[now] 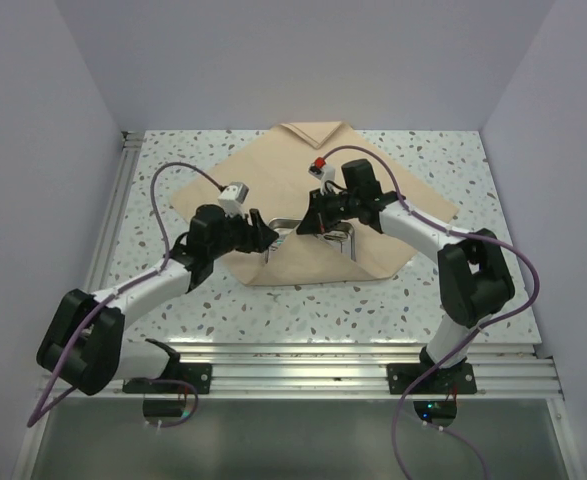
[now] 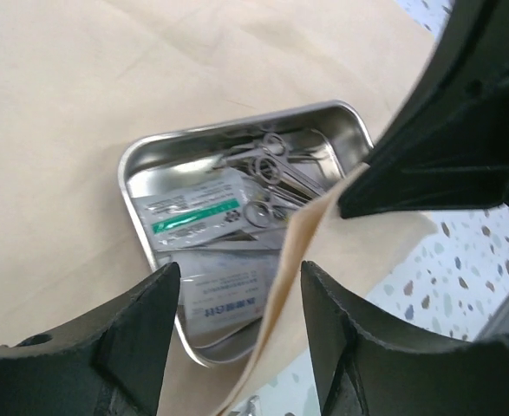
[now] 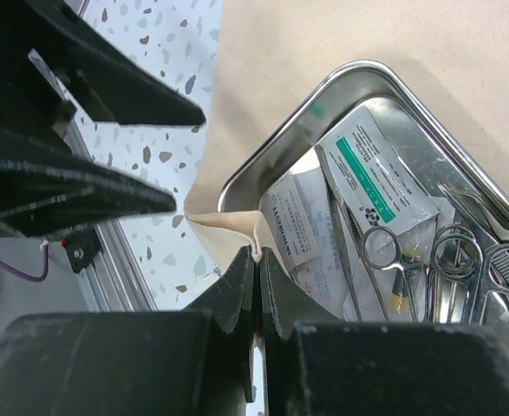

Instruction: Prepare the surgical pack

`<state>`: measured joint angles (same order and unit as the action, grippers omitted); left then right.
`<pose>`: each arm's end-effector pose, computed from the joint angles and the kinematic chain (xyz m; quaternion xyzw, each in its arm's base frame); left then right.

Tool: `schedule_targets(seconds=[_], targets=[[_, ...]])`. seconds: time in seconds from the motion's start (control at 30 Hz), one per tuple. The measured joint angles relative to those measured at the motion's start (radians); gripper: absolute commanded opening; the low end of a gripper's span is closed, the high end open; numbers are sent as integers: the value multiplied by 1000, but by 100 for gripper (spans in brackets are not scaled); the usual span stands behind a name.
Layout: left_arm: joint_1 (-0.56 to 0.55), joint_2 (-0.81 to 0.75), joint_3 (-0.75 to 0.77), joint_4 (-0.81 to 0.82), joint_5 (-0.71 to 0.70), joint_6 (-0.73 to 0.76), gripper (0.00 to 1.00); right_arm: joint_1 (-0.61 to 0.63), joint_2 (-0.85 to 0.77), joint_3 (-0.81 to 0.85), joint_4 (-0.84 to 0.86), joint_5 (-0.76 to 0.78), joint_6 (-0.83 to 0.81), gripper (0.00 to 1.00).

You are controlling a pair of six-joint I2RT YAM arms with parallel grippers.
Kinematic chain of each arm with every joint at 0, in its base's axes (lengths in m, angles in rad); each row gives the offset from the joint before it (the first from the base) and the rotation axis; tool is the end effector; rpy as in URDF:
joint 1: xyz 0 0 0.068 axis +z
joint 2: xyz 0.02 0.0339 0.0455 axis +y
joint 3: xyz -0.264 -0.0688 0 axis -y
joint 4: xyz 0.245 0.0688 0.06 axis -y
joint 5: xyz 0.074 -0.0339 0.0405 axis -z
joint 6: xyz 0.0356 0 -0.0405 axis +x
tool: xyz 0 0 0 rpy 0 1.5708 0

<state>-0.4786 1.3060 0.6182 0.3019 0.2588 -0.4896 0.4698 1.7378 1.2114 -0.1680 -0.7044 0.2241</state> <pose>0.2432 -0.1365 0.2183 0.0675 0.8230 -0.3525 0.4403 0.3316 0.1942 0.2379 -0.2494 0.8256 0.4292 0.2683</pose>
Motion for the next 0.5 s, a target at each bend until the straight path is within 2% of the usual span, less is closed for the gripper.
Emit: schedule_targets(seconds=[0.13,0.3,0.5], targets=[[40,11,53,-81,-65,-8,65,-7,0,0,-4,6,0,0],[69,153,216,-160,-101,-8,66,-23,0,9,-12,7,2,0],[84,364,387,-189,-106,-16,58,-39,0,28,-27,10,5,0]])
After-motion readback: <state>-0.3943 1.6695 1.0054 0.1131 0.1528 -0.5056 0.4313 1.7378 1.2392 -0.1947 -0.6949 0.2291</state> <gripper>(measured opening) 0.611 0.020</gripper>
